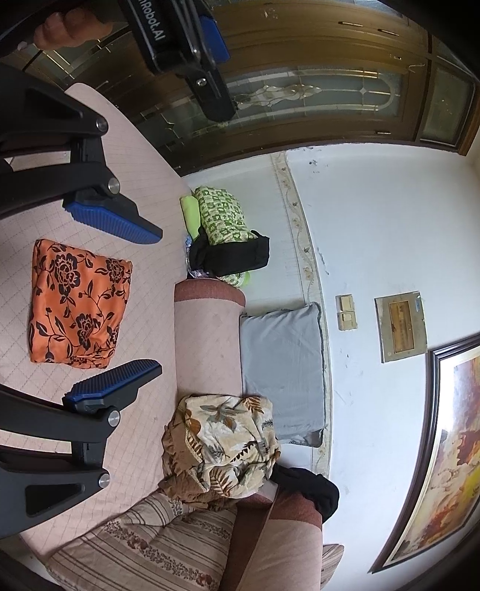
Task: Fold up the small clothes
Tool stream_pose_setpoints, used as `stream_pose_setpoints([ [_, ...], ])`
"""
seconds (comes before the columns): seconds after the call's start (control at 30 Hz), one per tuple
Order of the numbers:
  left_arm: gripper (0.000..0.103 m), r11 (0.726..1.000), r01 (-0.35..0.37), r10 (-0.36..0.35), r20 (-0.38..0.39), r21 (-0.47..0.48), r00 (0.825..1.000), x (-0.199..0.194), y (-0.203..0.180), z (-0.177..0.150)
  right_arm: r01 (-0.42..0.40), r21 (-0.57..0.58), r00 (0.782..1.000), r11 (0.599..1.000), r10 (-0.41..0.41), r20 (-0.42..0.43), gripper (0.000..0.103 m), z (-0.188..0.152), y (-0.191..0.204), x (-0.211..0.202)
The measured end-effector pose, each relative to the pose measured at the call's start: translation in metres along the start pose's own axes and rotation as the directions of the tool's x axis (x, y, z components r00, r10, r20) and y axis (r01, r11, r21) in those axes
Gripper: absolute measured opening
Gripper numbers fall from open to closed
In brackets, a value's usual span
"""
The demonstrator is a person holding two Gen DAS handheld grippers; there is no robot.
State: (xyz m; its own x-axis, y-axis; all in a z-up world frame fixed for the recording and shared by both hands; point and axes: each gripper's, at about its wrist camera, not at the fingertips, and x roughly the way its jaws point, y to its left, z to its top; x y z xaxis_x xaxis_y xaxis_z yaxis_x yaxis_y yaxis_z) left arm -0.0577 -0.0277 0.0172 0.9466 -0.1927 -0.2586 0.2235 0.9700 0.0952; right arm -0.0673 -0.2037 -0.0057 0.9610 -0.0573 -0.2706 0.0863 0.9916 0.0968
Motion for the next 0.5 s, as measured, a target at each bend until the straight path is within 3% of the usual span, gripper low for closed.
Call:
stream_pose_setpoints([
  [0.5,0.103,1.000,0.015,-0.015,-0.029,-0.003,0.999,0.013,0.002,-0.003,0.002,-0.028,1.000,1.000,-0.003,-0.020,0.069,-0.004,0.006,0.012],
])
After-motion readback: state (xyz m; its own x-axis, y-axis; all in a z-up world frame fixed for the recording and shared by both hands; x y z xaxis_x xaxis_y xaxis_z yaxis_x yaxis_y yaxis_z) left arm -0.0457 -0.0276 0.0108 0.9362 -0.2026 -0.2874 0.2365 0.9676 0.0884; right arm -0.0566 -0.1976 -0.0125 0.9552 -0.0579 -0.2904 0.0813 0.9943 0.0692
